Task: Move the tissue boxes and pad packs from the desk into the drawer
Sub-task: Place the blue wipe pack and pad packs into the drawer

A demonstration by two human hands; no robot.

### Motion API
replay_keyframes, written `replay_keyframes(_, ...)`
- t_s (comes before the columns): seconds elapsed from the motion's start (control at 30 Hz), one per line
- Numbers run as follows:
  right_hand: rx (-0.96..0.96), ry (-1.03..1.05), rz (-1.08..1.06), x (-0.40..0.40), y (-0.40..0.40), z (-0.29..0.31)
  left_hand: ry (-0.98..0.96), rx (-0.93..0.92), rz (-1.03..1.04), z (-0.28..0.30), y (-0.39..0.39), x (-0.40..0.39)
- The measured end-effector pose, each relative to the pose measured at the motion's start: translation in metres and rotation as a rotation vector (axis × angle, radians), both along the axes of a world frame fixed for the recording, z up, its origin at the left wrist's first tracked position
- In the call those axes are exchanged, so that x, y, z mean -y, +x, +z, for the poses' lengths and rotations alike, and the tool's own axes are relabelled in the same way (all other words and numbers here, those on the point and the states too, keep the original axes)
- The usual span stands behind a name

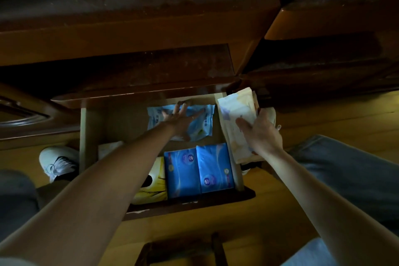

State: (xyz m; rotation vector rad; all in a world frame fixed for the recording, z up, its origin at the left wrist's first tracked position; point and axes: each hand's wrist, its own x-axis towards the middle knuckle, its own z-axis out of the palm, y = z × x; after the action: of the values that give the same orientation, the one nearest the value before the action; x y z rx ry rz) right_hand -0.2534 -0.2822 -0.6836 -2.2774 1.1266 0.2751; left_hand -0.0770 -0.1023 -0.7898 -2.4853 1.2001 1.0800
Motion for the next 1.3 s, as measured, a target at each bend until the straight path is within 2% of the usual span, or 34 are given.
replay_keyframes(0.1,-0.008,0.016,-0.028,-0.004,0.001,0.005,-0.012,0.020,-0.036,0.003,-0.008,-0.005)
replay_keyframes(0.27,0.015,0.011,-0.028,-0.007,0.000,0.011,-0.084,0.015,0.132,0.006,-0.023,0.013)
replay_keyframes(0.43,0.003,-0.010,-0.014,-0.008,0.001,0.015,-0.116,0.114,0.253,-0.011,-0.044,0.026)
replay_keyframes(0.6,0.010,-0.006,-0.019,-0.007,0.003,0.016,-0.148,0.114,0.205,-0.018,-0.053,0.035)
replay_keyframes(0.73,-0.007,-0.004,-0.011,-0.005,0.002,0.014,-0.200,0.168,0.148,-0.015,-0.039,0.015)
replay_keyframes(0.83,-0.012,0.004,-0.020,-0.004,0.003,0.014,-0.216,0.271,0.232,-0.009,-0.021,-0.013)
replay_keyframes(0.9,-0.004,0.011,-0.026,-0.004,0.003,0.014,-0.178,0.245,0.265,-0.007,-0.015,-0.032)
replay_keyframes(1.03,0.010,0.005,-0.031,-0.005,0.003,0.013,-0.079,0.180,0.155,-0.005,-0.010,-0.047)
replay_keyframes(1.2,0.003,-0.007,-0.041,-0.003,0.004,0.007,-0.077,0.238,-0.052,0.000,0.003,-0.051)
replay_keyframes(1.3,0.082,-0.071,0.054,-0.003,0.005,0.005,-0.139,0.265,-0.066,0.002,0.002,-0.061)
